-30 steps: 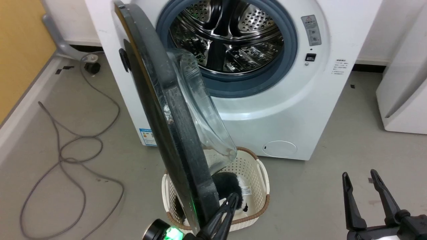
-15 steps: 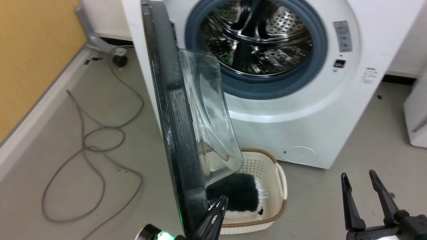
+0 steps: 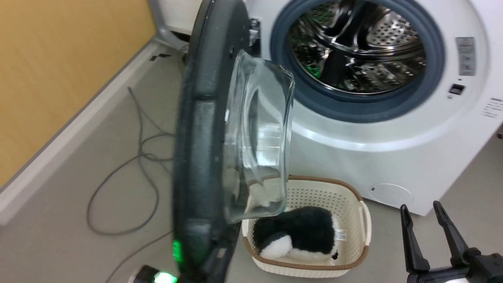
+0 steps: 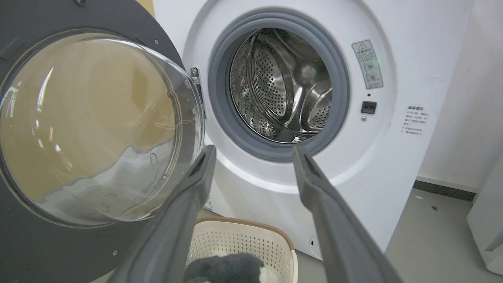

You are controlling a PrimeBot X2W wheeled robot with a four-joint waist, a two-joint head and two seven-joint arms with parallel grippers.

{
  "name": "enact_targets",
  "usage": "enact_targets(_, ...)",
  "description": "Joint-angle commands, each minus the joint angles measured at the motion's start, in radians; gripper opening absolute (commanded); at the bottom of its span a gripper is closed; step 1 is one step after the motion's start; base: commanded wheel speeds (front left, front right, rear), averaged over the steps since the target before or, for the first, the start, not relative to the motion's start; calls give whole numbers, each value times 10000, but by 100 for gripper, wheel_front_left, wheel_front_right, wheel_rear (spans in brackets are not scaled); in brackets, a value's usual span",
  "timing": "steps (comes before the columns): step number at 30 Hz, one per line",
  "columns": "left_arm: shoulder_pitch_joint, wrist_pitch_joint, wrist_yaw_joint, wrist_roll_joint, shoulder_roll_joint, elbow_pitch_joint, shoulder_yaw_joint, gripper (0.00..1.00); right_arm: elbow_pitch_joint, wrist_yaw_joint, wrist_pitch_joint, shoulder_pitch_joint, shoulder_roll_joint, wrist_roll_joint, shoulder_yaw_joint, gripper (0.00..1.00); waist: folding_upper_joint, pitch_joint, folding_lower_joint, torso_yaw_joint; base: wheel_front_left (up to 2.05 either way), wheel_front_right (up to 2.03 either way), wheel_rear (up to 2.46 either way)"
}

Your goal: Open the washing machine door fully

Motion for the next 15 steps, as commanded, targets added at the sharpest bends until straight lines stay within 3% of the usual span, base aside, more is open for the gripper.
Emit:
enact_targets(1, 88, -42, 193, -45, 152, -36, 335, 0, 17, 8, -44, -59, 37, 25, 12, 100, 0, 76, 0, 231, 0, 0, 0)
enact_targets(11, -122, -42, 725, -544, 790, 115, 2303, 0, -8, 8, -44, -130, 37, -78, 74, 100, 0, 337, 0, 490, 0, 0, 0)
enact_targets(15, -529, -42, 796, -973, 757, 362, 3168, 0, -46, 8, -44, -285, 37, -174, 82, 100, 0, 536, 0, 426, 0, 0, 0)
